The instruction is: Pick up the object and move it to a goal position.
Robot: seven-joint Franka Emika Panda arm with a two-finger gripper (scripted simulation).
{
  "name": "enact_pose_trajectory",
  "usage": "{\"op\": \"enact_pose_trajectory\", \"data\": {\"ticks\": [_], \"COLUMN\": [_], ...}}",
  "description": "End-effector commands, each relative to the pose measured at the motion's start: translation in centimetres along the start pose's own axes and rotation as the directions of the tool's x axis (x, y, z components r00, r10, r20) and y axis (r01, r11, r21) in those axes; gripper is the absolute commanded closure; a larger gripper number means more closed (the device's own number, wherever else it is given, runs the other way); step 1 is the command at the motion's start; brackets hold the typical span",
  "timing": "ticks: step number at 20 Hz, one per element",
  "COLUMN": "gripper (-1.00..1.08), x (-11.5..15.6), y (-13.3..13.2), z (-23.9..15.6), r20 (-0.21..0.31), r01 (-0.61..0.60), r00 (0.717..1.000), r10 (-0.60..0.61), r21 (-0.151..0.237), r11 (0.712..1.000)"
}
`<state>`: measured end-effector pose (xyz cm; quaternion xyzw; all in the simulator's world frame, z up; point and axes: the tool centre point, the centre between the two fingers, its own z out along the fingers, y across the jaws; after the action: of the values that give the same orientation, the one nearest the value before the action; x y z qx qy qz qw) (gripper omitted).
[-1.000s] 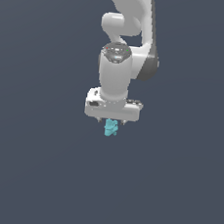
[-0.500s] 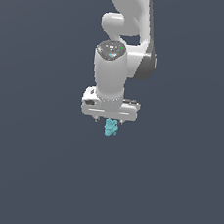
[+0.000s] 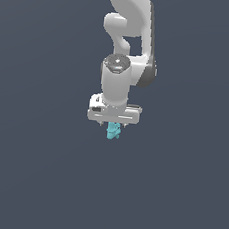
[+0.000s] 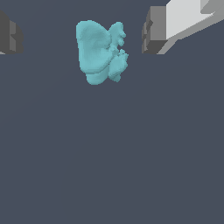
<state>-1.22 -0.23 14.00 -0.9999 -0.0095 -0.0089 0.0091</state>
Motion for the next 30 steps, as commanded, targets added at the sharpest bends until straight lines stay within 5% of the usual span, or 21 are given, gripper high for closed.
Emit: {"op": "enact_pose_trajectory", "data": {"ticks": [1, 10, 30], "gripper": [-0.92, -0.92, -0.92], "x": [-1.1, -3.5, -3.7], "y": [-0.2, -0.7, -0.6], "z": [1.6, 4.4, 9.5], "r20": [0.007, 0.019, 0.02], "r01": [0.036, 0.108, 0.11], "r00": [0.999, 0.994, 0.994], "r10": [-0.035, -0.108, -0.11], "r21": [-0.006, -0.016, -0.016], "r11": [0.999, 0.994, 0.994]}}
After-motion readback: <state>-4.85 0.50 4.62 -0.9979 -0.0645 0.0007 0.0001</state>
